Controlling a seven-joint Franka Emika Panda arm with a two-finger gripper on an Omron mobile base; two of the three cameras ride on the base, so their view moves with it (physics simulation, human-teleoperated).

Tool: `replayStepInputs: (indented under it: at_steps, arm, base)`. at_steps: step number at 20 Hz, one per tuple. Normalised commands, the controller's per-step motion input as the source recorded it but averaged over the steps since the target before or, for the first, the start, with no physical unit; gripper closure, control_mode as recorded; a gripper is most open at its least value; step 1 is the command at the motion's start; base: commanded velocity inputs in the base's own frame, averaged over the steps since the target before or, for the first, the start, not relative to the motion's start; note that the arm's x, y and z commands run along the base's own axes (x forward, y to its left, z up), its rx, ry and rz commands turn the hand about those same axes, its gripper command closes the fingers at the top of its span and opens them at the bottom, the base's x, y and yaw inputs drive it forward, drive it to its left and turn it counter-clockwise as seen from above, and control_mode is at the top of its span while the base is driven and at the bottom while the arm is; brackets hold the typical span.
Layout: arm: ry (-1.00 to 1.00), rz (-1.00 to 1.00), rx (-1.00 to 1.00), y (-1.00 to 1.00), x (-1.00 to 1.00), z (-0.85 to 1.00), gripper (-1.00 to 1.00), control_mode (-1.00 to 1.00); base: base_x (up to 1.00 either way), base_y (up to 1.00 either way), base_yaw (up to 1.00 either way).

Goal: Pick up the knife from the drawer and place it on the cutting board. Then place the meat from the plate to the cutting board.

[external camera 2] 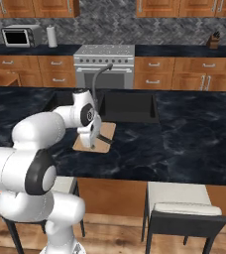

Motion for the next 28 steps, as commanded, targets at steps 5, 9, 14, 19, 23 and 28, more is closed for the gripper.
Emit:
replayStepInputs:
  at_steps: [5,9,14,19,23,28]
  arm:
    - [0.00,0.99,-0.21,0.00,-0.35,0.38,-1.00,-1.00]
    - [0.00,1.00,-0.12,0.00,-0.26,0.25,-1.00,-1.00]
    - [0.07,0.98,-0.10,0.00,-0.28,0.23,-1.00,-1.00]
    - [0.23,0.88,-0.05,0.00,-0.30,0.26,-1.00,-1.00]
    - [0.29,0.61,-0.10,0.00,-0.17,0.37,-1.00,-1.00]
    - [-0.12,0.10,-0.05,0.00,-0.66,0.35,-1.00,-1.00]
  base:
    - [0.00,0.00,0.00]
    - [0.00,0.00,0.00]
    - [0.00,0.00,0.00]
    - [0.00,0.00,0.00]
    - [0.00,0.00,0.00]
    - [0.00,0.00,0.00]
